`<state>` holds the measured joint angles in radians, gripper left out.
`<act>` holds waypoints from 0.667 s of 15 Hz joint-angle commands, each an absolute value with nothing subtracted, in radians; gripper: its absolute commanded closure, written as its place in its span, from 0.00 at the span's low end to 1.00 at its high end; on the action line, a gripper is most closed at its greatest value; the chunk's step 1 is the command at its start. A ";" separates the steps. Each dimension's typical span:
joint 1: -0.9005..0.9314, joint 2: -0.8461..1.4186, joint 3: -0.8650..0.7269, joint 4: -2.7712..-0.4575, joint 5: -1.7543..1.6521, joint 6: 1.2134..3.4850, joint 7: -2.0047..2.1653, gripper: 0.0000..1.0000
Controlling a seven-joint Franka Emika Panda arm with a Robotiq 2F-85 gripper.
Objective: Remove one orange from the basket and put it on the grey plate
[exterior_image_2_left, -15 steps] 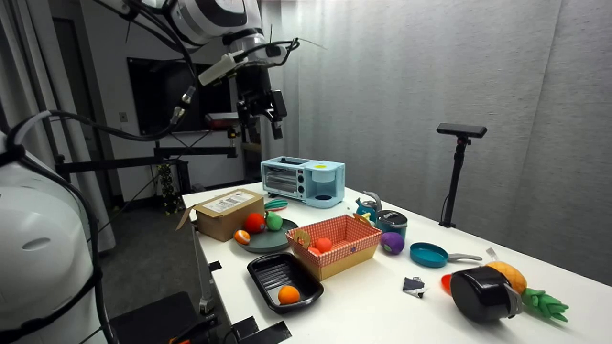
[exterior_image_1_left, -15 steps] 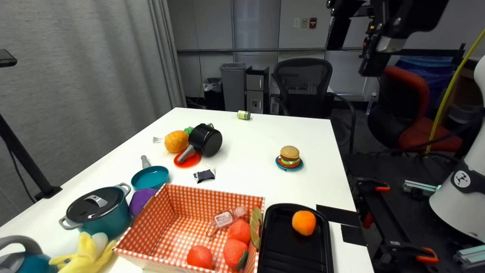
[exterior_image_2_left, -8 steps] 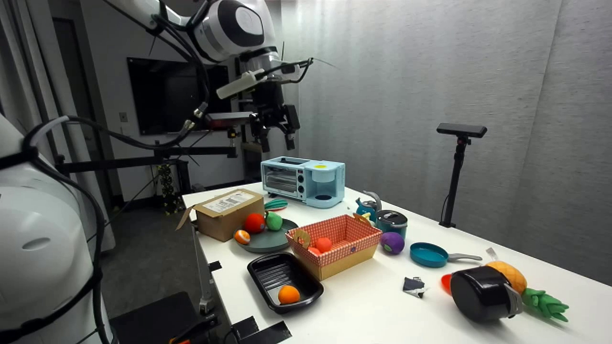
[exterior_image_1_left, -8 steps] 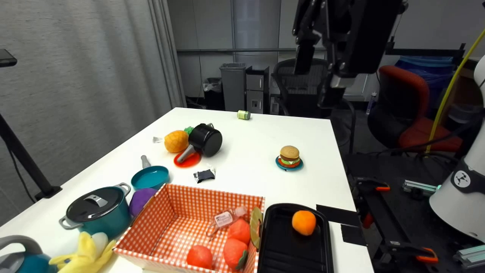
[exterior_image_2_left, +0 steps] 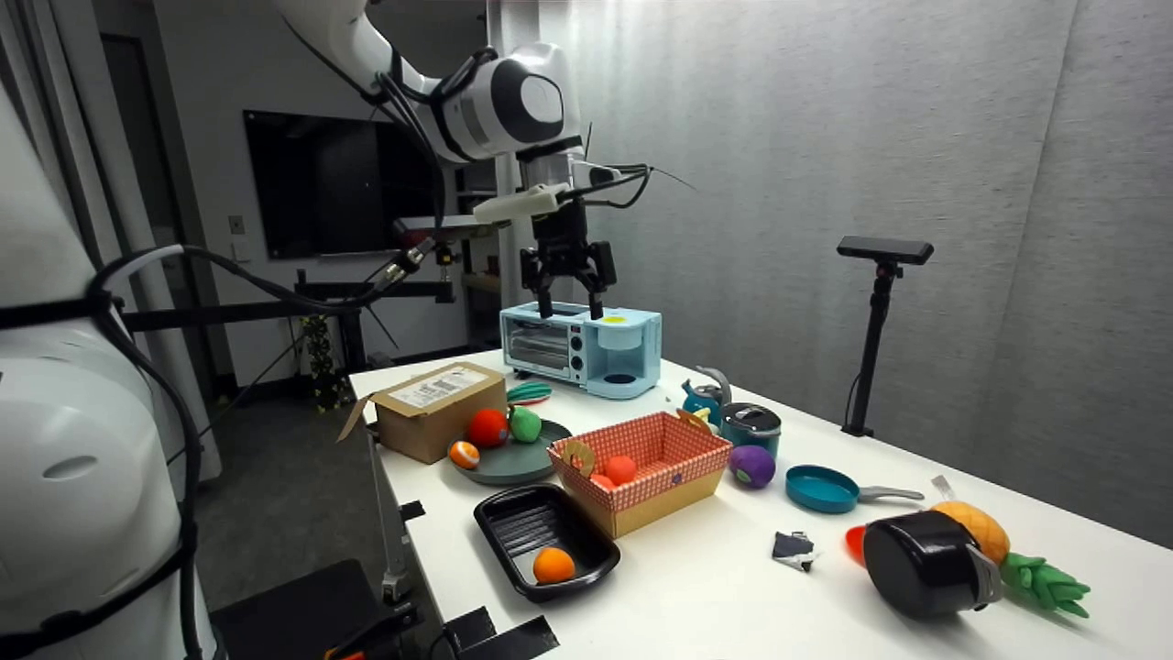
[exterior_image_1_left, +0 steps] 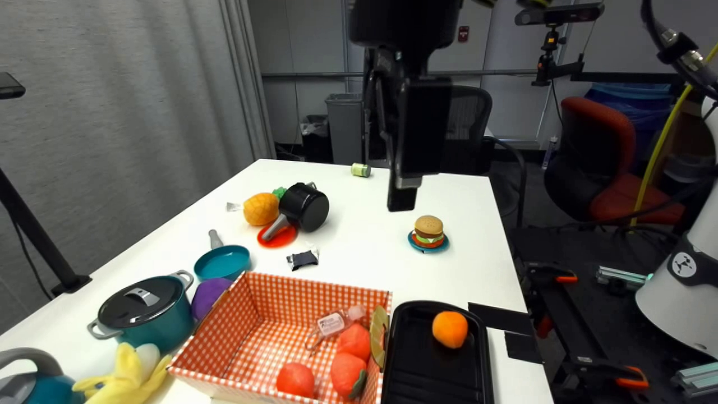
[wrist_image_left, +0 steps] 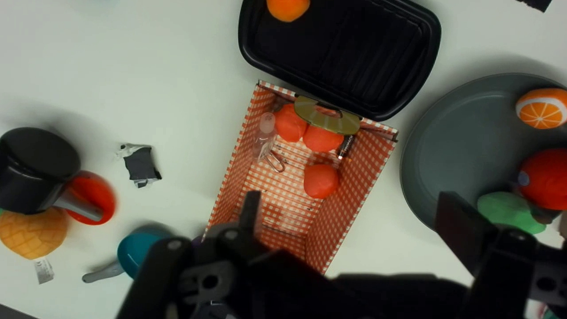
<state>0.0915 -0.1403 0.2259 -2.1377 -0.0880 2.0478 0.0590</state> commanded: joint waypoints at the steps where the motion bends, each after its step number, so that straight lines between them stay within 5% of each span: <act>1: 0.111 -0.025 0.192 -2.056 -0.075 2.066 -0.003 0.00; 10: 0.113 0.144 0.187 -2.003 -0.037 2.081 -0.091 0.00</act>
